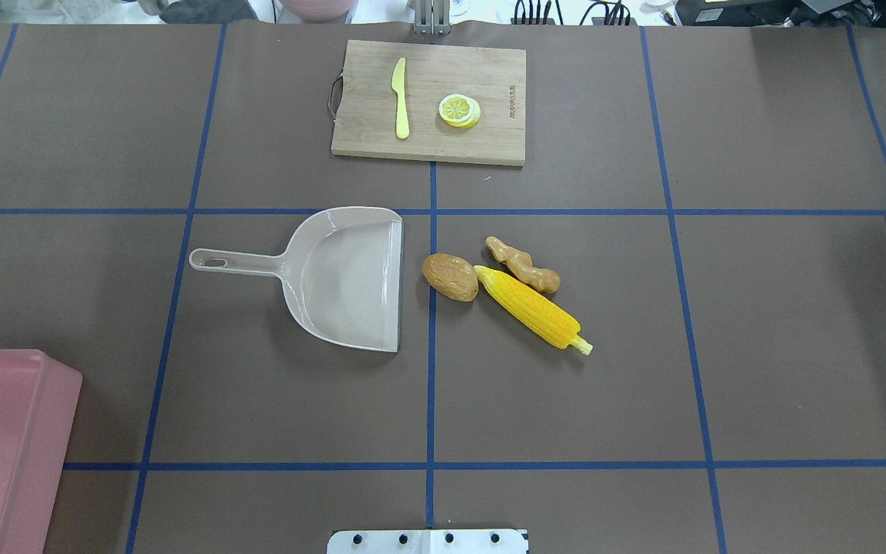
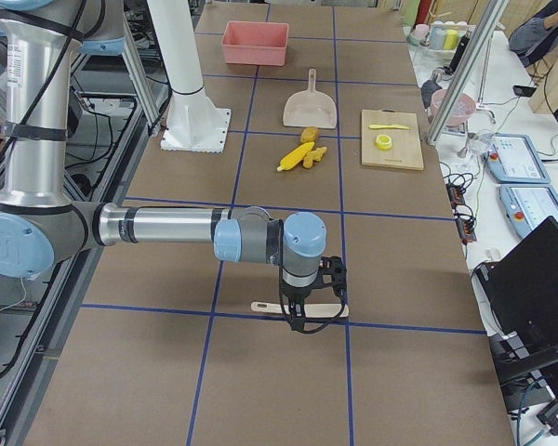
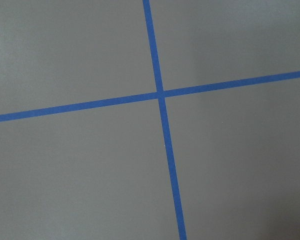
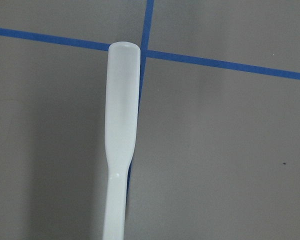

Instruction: Sweep and dump trash into bin

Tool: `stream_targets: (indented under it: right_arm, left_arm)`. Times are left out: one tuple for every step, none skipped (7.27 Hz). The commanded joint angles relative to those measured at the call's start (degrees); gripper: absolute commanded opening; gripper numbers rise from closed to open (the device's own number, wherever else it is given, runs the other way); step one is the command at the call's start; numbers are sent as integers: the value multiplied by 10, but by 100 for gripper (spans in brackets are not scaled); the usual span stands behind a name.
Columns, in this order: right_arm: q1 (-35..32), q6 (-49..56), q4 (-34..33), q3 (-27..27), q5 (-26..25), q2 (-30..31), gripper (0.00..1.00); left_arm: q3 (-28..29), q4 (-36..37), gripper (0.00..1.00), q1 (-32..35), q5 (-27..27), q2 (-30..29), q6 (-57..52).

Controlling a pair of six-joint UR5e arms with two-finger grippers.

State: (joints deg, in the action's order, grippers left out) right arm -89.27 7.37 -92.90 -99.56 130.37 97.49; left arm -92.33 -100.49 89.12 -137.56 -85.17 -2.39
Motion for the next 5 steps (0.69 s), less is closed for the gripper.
stream_targets:
  right_arm:
    - [0,-1,-3,-7,10,4,100]
    - [0,-1,-4,-7,10,4,100]
    - [1,-2,-5,-7,10,5,100]
    - [1,-21,-3,-6,12,12,100]
    - [3,-44,0,-3,13,19,100]
  left_arm:
    - [0,0,99,0,0,1,0]
    - [-2,0,98,0,0,1,0]
    - [-6,0,99,1,0,1,1]
    - [-7,0,98,1,0,3,0]
    - [-7,0,98,1,-1,3,0]
